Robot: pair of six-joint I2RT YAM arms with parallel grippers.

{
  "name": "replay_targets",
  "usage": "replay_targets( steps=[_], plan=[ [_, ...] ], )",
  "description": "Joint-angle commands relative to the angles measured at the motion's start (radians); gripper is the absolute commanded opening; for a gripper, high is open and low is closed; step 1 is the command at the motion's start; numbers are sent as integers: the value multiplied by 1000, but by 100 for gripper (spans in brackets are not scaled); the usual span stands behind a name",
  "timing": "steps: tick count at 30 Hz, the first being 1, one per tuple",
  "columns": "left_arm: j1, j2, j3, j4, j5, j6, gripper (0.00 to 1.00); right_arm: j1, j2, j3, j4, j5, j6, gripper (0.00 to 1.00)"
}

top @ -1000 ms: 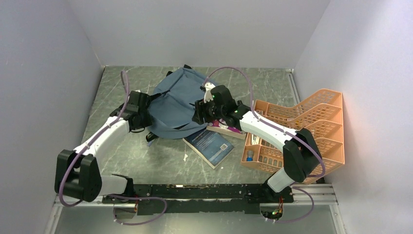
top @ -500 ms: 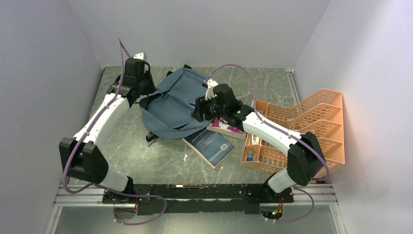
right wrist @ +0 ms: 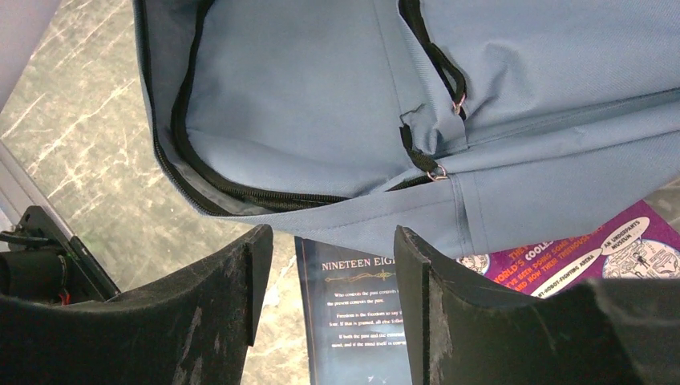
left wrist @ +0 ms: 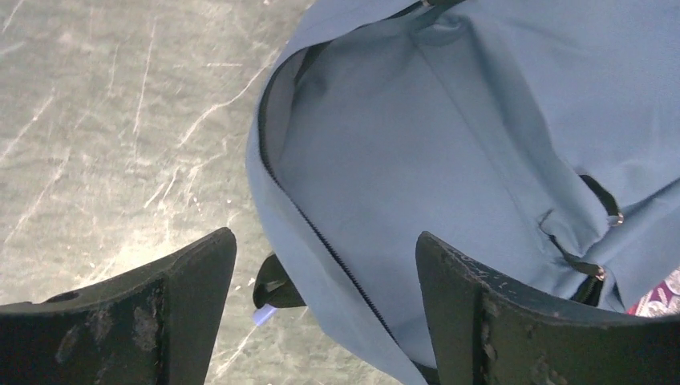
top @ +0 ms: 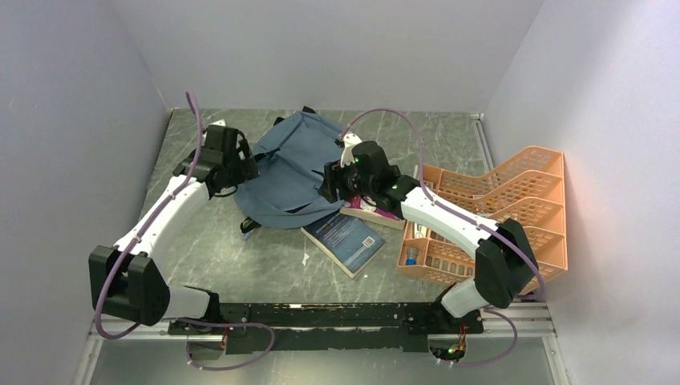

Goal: Pack the student bag
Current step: Unzip the student bag at the center of the board.

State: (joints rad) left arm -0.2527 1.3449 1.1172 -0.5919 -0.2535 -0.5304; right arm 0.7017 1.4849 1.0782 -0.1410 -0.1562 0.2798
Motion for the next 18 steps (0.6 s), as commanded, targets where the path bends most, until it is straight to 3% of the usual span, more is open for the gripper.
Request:
replay_targets(
  steps=[1, 10, 14, 18],
  plan=[
    [7, -9, -39, -26, -65, -71, 87, 1, -14, -6, 11, 8, -2, 61],
    [7, 99, -107, 33, -67, -78, 83, 0, -27, -21, 10, 4, 6, 61],
    [7, 156, -89, 45, -64, -63, 67, 1, -43, -32, 5, 13, 6, 61],
    [7, 161, -45, 41, -47, -53, 41, 1, -60, -41, 1, 24, 6, 61]
  ],
)
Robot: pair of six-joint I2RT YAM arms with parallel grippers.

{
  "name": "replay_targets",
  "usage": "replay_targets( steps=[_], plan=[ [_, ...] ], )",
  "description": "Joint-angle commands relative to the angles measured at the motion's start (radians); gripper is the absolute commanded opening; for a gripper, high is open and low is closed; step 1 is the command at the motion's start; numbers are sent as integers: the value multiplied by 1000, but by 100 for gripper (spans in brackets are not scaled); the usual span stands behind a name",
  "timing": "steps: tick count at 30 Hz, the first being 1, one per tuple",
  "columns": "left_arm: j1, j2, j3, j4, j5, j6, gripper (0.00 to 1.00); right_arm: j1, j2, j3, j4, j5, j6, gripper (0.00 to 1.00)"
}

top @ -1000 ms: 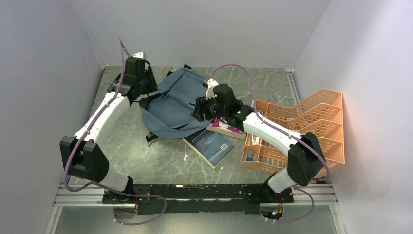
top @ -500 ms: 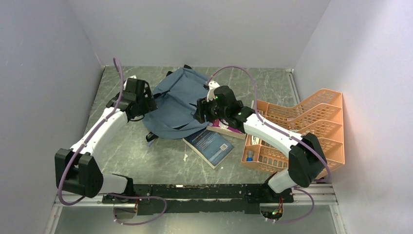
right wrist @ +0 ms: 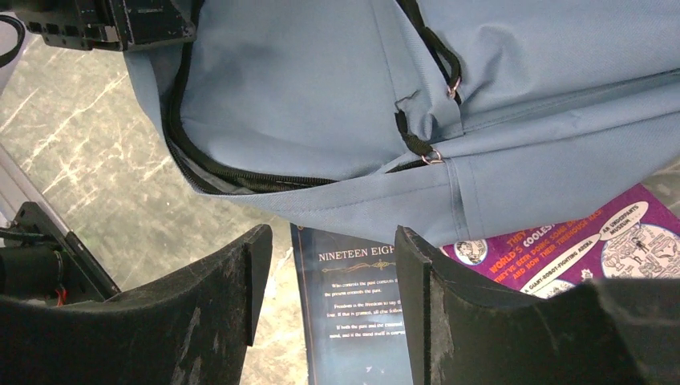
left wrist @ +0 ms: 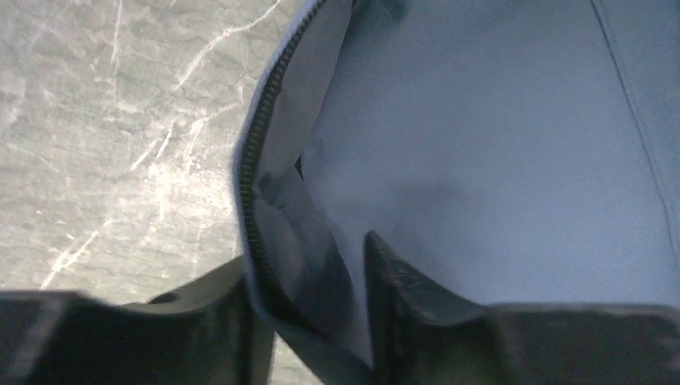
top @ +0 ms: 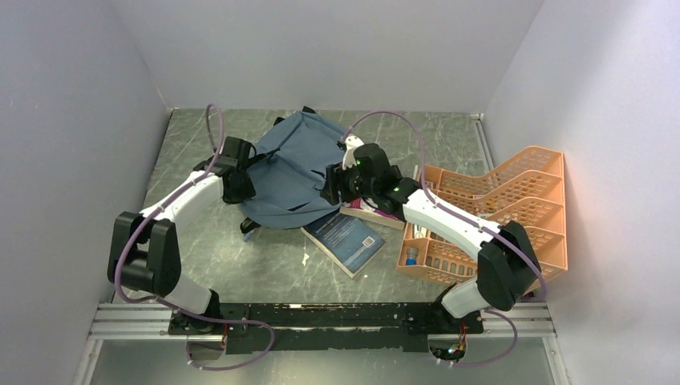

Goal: Pack the student bag
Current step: Unzip the student bag at the center of the board.

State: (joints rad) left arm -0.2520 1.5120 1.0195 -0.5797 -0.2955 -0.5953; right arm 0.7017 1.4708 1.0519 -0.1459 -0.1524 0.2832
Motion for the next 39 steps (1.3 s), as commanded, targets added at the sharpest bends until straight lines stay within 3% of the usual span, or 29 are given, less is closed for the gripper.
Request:
replay_targets(
  steps=[1, 5, 6, 14, 17, 25, 29, 39],
  plan=[
    [7, -12, 64, 32, 0, 16, 36, 0, -49, -16, 5, 20, 2, 61],
    [7, -22, 147, 41, 23, 40, 6, 0, -54, -15, 8, 11, 5, 62],
    [7, -18, 172, 46, 36, 48, 5, 0, -55, -15, 11, 7, 6, 62],
    [7, 41, 355, 247, 245, 188, 5, 0, -18, 3, 41, -62, 23, 62],
    [7, 66, 388, 309, 250, 249, 5, 1, 9, 11, 55, -87, 28, 62],
    [29, 80, 200, 482, 188, 364, 5, 17, 84, 38, 59, -99, 10, 62],
    [53, 123, 188, 492, 226, 367, 5, 22, 119, 66, 71, -101, 13, 62],
    [55, 96, 103, 572, 260, 406, 5, 29, 356, 404, 6, 72, -24, 69]
  ],
)
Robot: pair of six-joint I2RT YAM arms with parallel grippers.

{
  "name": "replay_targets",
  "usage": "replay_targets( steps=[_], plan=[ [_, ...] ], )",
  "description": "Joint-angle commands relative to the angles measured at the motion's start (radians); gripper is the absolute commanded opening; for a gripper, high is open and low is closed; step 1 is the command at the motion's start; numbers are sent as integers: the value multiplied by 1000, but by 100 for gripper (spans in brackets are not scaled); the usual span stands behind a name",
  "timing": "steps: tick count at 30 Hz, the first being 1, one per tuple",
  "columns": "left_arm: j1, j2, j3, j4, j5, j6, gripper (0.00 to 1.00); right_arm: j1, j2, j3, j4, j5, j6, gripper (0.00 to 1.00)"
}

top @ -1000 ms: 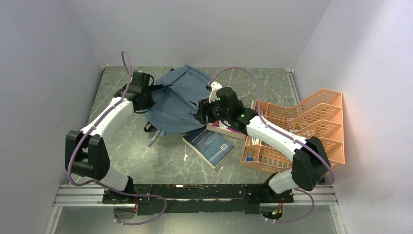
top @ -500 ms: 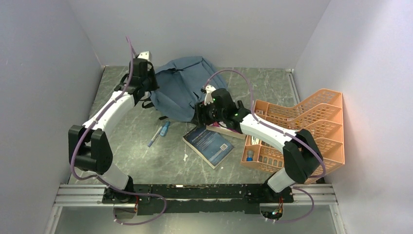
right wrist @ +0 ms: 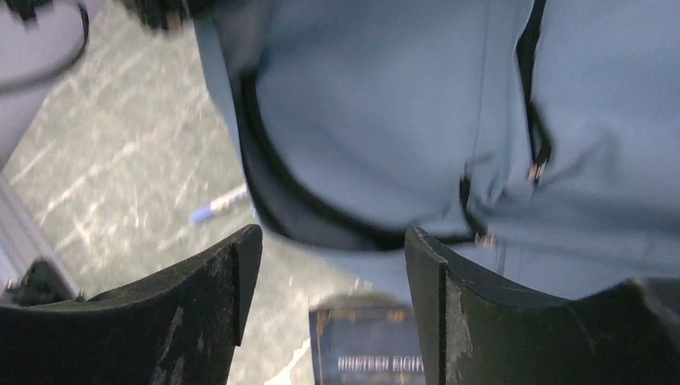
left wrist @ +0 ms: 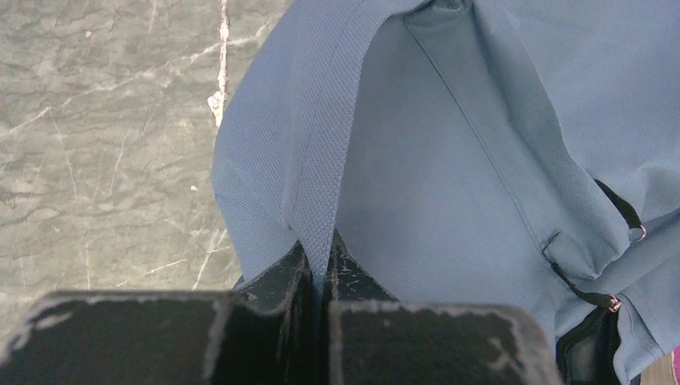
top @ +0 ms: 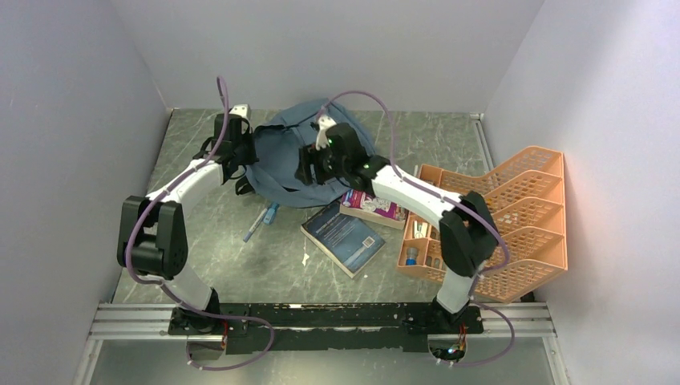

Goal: Pack the student bag
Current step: Unzip the student bag at the center of the board.

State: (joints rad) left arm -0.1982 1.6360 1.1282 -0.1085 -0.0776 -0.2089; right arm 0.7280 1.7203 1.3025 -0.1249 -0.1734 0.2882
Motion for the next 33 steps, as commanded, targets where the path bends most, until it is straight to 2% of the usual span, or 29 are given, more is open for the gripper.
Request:
replay_targets(
  steps=[1, 6, 8, 15, 22, 29, 33],
  plan=[
    [2, -26, -4, 101, 46, 18, 5, 2, 150, 205, -35, 101, -37, 70],
    [0, -33, -7, 101, 68, 6, 5, 9, 347, 413, -65, 83, -58, 76],
    [1, -38, -10, 131, 68, -4, 5, 15, 414, 488, -81, 64, -66, 84],
    [2, -42, -7, 138, 130, -32, 5, 62, 581, 677, -114, 8, -109, 99],
    [2, -27, 6, 112, 109, -64, 5, 85, 692, 689, -54, -23, -78, 100],
    [15, 80, 62, -43, 15, -168, 5, 102, 780, 687, -25, 83, -83, 100],
    [43, 95, 24, -53, 7, -257, 5, 104, 793, 656, 0, 107, -85, 96]
  ],
)
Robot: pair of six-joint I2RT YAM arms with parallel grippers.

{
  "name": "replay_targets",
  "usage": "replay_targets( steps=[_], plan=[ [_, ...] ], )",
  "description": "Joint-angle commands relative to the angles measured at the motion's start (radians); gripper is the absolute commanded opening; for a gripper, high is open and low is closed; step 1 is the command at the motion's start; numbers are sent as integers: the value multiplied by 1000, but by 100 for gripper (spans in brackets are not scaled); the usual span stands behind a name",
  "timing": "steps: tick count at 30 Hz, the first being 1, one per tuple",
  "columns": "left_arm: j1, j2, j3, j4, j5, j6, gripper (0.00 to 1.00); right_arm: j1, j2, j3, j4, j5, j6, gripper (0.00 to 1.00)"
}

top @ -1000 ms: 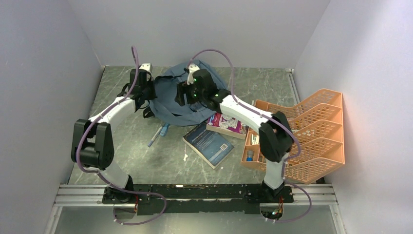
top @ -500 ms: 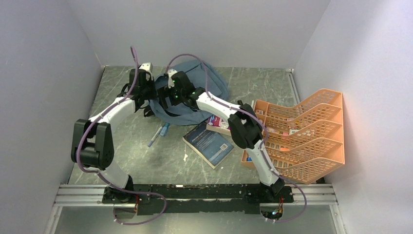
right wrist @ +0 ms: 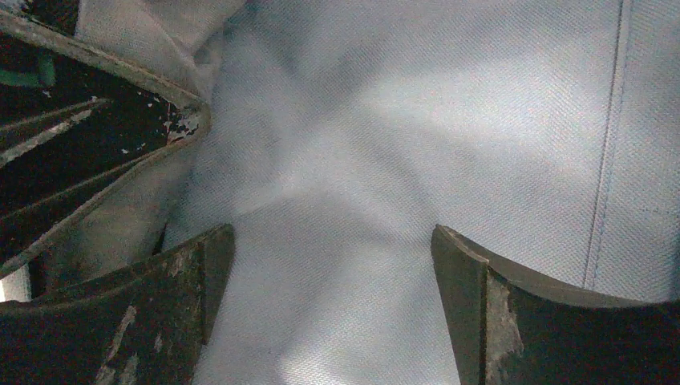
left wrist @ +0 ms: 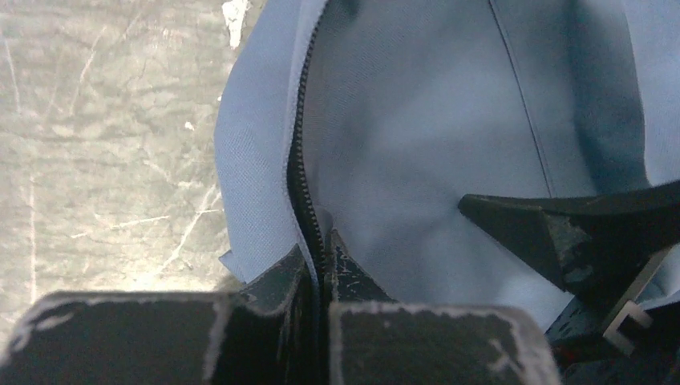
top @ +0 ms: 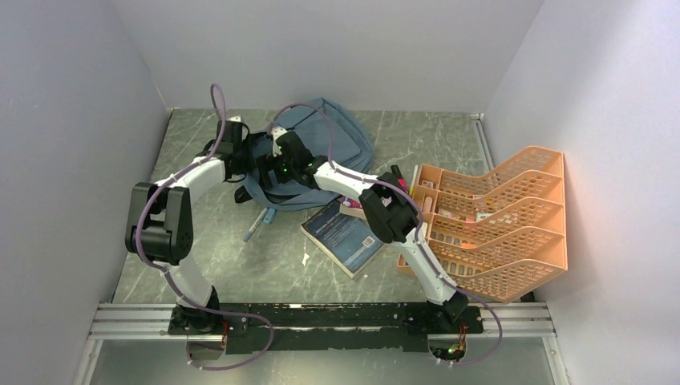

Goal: Pack the student bag
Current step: Unzip the student bag at the center of the board.

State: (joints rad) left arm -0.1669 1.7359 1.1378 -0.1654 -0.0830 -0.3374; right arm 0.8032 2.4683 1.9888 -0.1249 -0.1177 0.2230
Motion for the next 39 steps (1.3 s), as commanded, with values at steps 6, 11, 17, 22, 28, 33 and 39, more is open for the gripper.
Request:
replay_targets(
  steps=[6, 11, 17, 22, 28, 33, 39],
  plan=[
    [92, -49, -170, 112, 70, -258, 5, 30, 69, -33, -13, 66, -43, 81],
    [150, -79, -260, 157, 102, -286, 5, 30, 59, -52, -1, 57, -38, 51],
    [164, -81, -282, 158, 128, -283, 5, 28, -16, -77, 26, 45, -36, 24],
    [164, -76, -292, 190, 146, -284, 5, 28, -110, -108, 47, -44, -84, 50],
    [164, -66, -312, 216, 167, -296, 5, 34, -186, -165, 35, -169, -194, 56],
    [164, -56, -312, 225, 185, -299, 5, 55, -174, -153, -50, -164, -310, 60],
    [164, -52, -312, 227, 191, -296, 5, 92, -160, -158, -83, -89, -384, 70]
  ],
)
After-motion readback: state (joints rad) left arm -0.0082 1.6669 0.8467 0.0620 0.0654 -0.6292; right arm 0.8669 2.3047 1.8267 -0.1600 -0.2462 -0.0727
